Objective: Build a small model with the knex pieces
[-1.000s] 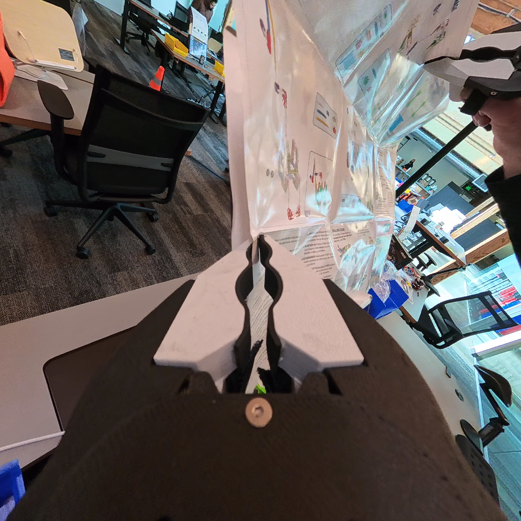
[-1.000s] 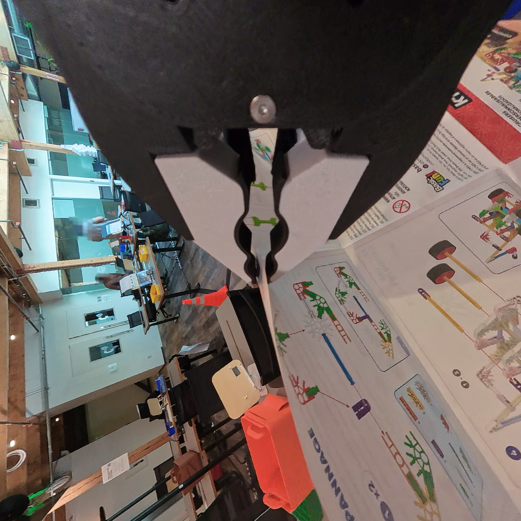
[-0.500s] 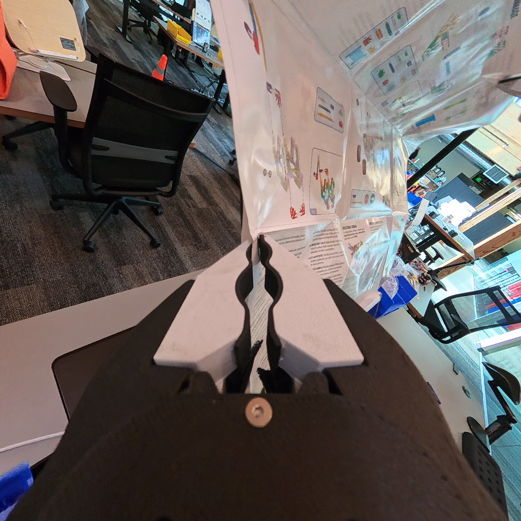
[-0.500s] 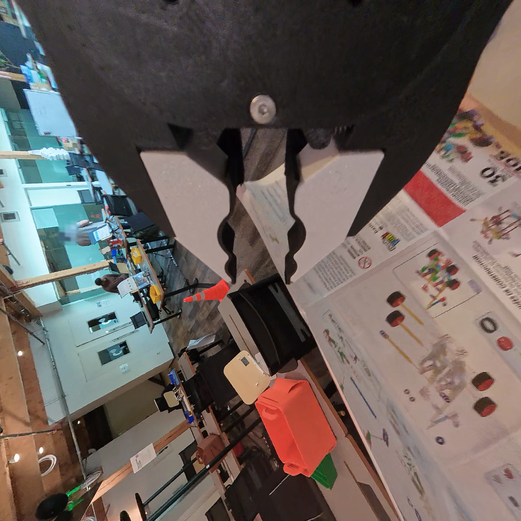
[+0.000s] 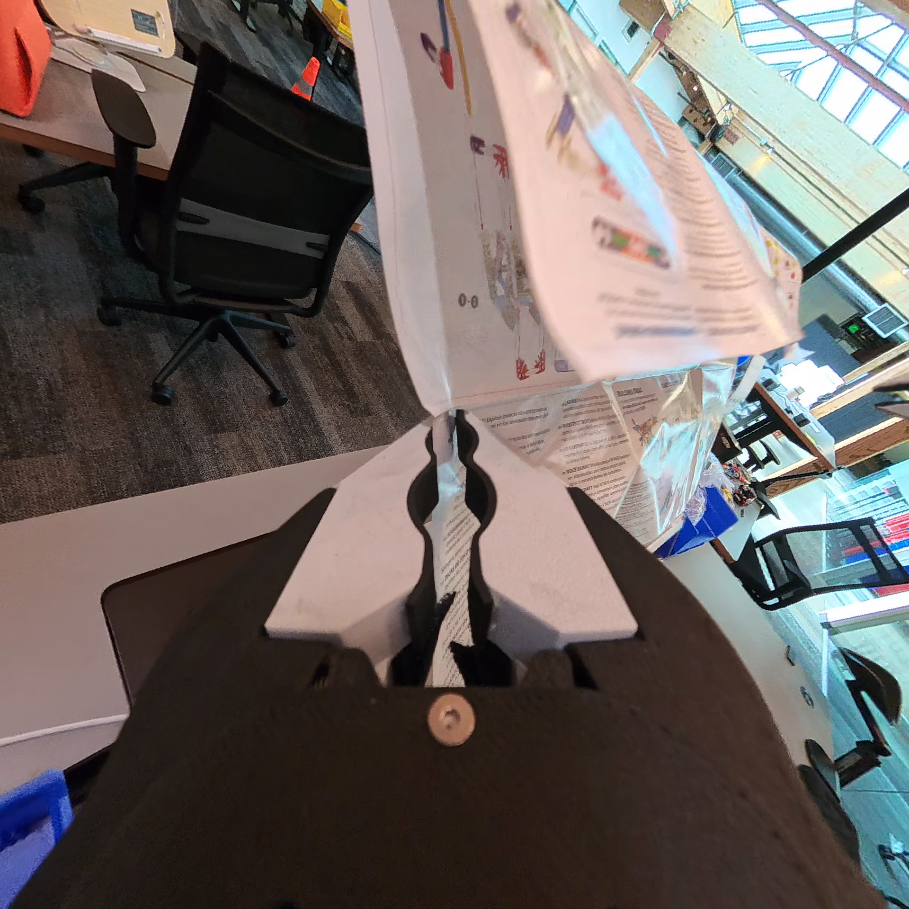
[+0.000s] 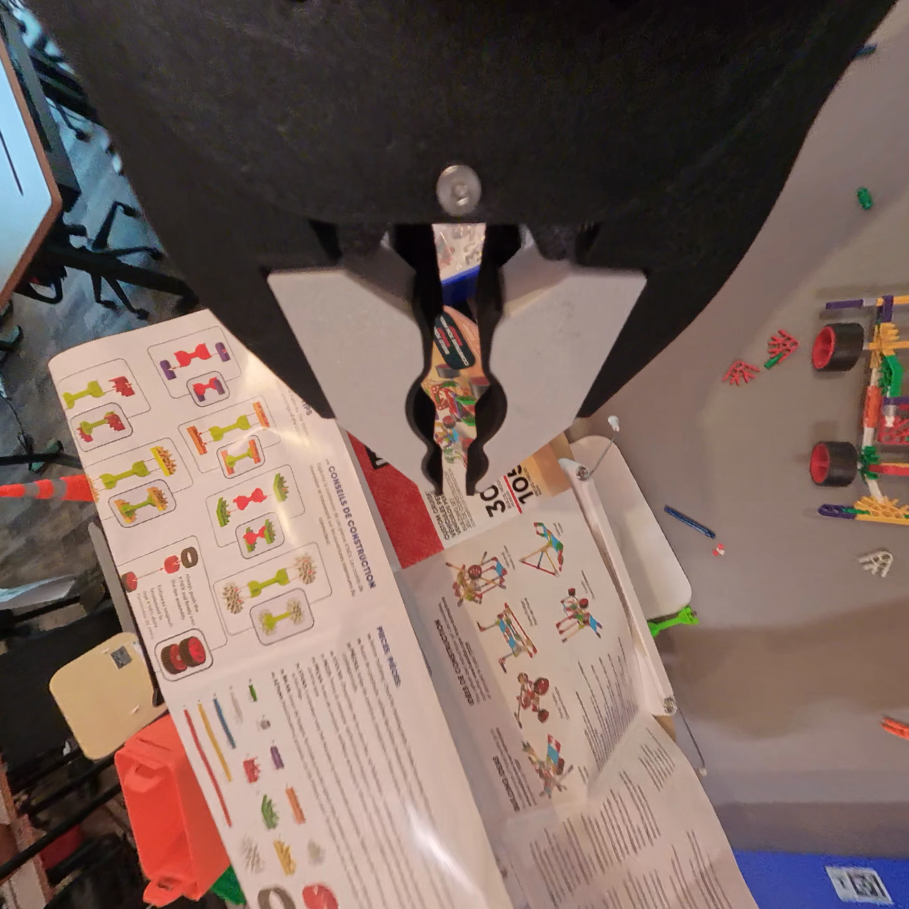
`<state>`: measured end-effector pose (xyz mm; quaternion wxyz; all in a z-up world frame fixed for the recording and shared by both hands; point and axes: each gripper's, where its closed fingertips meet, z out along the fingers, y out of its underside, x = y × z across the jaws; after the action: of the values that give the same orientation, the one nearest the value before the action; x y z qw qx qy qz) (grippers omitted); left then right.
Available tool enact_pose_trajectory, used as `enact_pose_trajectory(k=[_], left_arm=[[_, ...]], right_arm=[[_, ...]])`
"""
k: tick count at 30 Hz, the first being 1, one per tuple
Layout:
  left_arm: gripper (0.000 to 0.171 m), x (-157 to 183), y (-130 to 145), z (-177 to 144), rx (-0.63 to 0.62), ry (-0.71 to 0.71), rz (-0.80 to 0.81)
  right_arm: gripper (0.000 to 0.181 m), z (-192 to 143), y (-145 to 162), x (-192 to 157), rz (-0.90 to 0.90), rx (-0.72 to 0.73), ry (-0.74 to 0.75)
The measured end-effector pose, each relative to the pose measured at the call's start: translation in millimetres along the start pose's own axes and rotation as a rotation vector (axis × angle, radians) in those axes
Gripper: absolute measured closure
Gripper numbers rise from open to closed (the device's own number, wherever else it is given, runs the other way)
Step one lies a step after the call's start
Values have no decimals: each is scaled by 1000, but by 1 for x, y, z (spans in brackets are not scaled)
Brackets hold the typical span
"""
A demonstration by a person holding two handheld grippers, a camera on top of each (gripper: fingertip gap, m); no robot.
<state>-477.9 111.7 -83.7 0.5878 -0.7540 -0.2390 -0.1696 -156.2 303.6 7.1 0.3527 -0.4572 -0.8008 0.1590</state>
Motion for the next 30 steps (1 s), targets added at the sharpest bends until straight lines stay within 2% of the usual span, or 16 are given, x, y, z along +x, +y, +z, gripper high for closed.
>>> enact_pose_trajectory(k=[4, 7, 9, 12, 14, 17, 20, 22, 24, 28, 30], left_arm=[[171, 0, 0, 1, 16, 10, 5], [171, 6, -4, 1, 22, 18, 42], [171, 8, -6, 1, 23, 22, 40], [168, 9, -9, 2, 28, 22, 39], [162, 10, -10, 2, 25, 25, 42], [142, 4, -9, -3, 22, 7, 27], [115, -4, -16, -20, 86, -9, -20], [108, -7, -22, -38, 142, -19, -32], [110, -6, -26, -55, 192, -46, 1], [122, 26, -21, -76, 194, -17, 114], [121, 47, -10, -84, 162, -12, 190]], right_arm=[[173, -16, -11, -7, 61, 74, -36], [168, -28, -28, 3, 99, 183, 22], [165, -21, -36, 14, 129, 214, 91], [168, 12, -34, 30, 111, 181, 199], [169, 43, -26, 29, 117, 137, 177], [174, 88, -9, 27, 138, 69, 148], [179, 120, 11, 26, 127, -10, 156], [181, 132, 19, 22, 138, -32, 130], [178, 132, 18, 22, 164, -11, 115], [168, 105, 11, 20, 160, 25, 118], [153, 86, 7, 13, 152, 50, 111]])
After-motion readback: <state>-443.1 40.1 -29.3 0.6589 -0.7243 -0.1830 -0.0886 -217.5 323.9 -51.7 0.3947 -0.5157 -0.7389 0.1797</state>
